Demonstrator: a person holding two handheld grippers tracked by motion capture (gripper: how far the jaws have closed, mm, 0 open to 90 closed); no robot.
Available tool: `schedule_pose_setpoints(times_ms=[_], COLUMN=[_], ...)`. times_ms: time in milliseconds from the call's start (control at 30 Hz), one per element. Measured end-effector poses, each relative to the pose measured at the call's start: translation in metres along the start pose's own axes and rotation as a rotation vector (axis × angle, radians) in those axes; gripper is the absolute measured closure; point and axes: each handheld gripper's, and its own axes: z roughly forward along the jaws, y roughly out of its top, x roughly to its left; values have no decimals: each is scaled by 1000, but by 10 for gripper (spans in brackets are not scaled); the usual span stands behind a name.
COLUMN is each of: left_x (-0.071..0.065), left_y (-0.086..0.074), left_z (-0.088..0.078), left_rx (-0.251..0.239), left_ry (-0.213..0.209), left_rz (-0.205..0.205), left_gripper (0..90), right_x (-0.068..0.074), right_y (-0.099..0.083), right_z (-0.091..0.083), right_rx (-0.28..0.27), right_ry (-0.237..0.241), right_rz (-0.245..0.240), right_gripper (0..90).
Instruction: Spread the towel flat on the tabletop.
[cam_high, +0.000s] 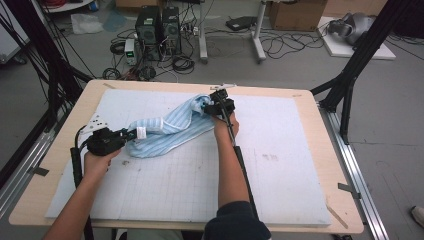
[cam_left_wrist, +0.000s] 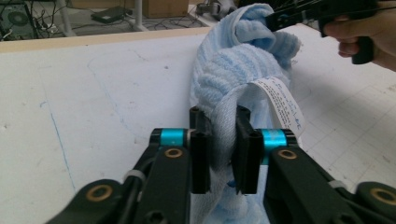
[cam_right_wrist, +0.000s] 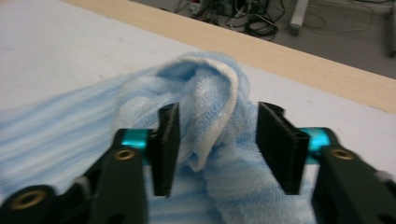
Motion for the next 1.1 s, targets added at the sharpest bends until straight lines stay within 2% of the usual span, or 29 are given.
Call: schedule_pose_setpoints(times_ms=[33,67,133,200,267,333,467,567,700,767,867,1000,1033,1100], left_x=[1,2,4,4,4,4,2,0,0,-2,-3,-6,-6,-7], left_y=[0,0,0,1,3,4,7,8,8,8,9,12,12,12], left_z=[-1,-1,-4,-8,-11,-13,-16,-16,-16,-17,-17,-17,-17,-16], left_rx=[-1,-1,-11,-35,-49,-53,-60,-61,-70,-71,-71,-59,-59,-63], left_ry=[18,27,34,35,40,33,10,-1,-1,6,11,16,16,19], left_rz=[-21,-29,-36,-23,-13,-4,19,21,10,15,24,39,39,40], left_gripper=[637,575,512,487,457,418,393,343,263,235,237,243,244,246], right_x=[0,0,-2,-6,-11,-15,-14,-12,-6,0,12,29,35,44], right_y=[1,3,4,1,-4,-10,-35,-51,-74,-83,-95,-102,-103,-103], right_z=[-7,-16,-33,-55,-71,-83,-104,-111,-123,-129,-135,-127,-120,-109], right_rx=[-1,1,-18,-51,-48,-74,-88,-71,-102,-104,-118,-102,-92,-73], right_ry=[17,18,3,-6,-10,14,53,76,116,134,187,255,279,290], right_rz=[5,-13,-43,-45,-68,-53,-56,-55,-39,-52,-63,-85,-84,-100], right_gripper=[437,425,424,430,433,437,459,455,468,503,595,674,673,645])
